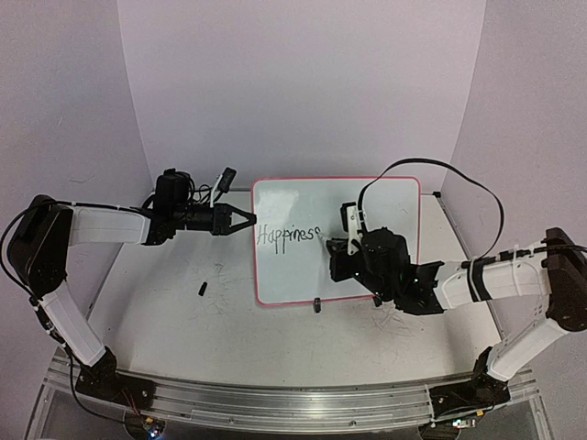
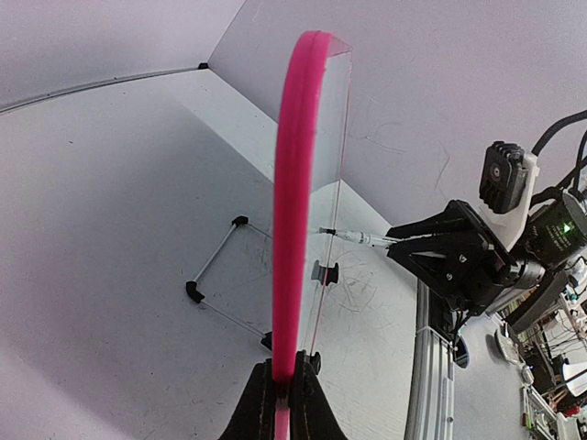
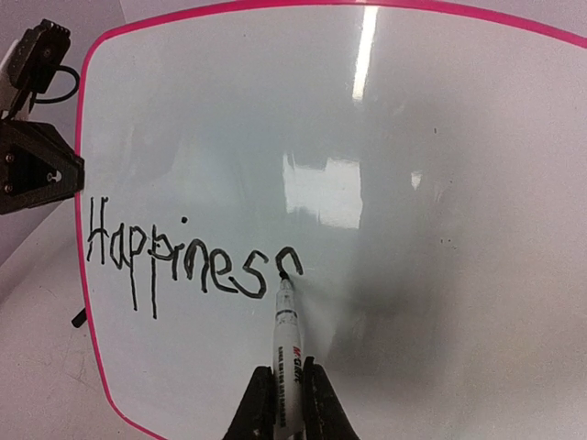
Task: Write a sentence on the whiteboard
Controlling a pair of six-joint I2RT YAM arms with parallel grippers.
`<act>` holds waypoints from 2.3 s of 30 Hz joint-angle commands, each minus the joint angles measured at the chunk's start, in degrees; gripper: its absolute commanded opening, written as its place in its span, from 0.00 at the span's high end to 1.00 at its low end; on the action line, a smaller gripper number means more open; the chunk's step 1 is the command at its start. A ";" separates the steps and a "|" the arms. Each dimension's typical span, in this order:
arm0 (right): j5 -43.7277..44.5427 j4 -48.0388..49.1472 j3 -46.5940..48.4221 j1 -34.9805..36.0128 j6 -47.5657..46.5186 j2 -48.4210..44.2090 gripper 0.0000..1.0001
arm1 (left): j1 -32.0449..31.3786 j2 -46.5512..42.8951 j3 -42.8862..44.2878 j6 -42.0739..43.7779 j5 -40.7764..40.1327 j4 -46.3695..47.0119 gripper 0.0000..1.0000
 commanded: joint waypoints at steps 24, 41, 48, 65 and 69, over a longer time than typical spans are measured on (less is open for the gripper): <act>1.17 -1.68 0.22 0.72 1.20 0.54 1.00 | -0.70 -2.38 0.09 0.14 2.93 1.98 1.00; -1.38 1.70 -5.77 0.70 -4.54 -12.17 1.00 | -0.70 -2.42 -0.23 0.64 2.56 1.98 1.00; -2.30 1.17 -6.72 -1.21 -10.06 -14.37 1.00 | -0.79 -3.11 -1.27 1.18 0.64 1.98 1.00; -8.13 1.64 -3.87 -1.32 -16.96 -11.82 1.00 | -0.80 -5.94 -1.79 4.86 -5.76 -2.84 1.00; -8.83 1.50 -3.16 -1.28 -17.22 -10.77 1.00 | -0.83 -5.07 -1.55 4.63 -4.98 -2.91 1.00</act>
